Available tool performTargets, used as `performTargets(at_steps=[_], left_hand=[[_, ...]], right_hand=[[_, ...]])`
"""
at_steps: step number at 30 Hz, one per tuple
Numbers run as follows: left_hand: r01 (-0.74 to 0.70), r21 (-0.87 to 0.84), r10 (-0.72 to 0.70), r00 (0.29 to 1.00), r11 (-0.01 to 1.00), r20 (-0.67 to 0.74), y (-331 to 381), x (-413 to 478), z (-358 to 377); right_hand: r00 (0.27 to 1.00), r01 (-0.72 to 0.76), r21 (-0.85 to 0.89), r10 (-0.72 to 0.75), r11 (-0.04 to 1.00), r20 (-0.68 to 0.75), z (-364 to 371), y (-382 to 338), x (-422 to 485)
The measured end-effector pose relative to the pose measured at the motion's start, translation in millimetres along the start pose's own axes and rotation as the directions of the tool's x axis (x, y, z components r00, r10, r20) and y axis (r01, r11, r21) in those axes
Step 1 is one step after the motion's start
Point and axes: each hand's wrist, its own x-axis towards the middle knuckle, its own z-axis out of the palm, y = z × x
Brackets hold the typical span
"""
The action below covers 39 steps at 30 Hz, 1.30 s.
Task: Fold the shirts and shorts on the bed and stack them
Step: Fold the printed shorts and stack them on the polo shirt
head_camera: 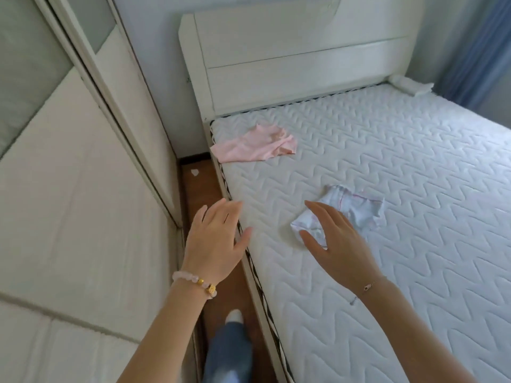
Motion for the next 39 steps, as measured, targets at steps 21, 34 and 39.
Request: performTargets(at_steps=[21, 34, 39], left_hand=[[-0.708, -0.359, 0.778, 0.621, 0.608, 0.092, 10.2, 283.4, 180.6], [-0.621, -0.44, 0.761, 0.549, 0.649, 0.347, 36.9, 268.9, 311.1], [-0.356, -0.453, 0.575, 0.556, 0.817, 0.6, 32.4, 252.9, 389.9]], right_hand=[[0.616, -0.771, -0.044, 0.728, 0.635, -0.302, 71.4, 92.4, 96.7], [0.466, -0.867, 0.118, 0.872, 0.484, -0.15, 144.3, 200.0, 73.2], [0.194, -0.879, 0.45, 0.98, 0.155, 0.041, 207.0, 254.1, 59.5]])
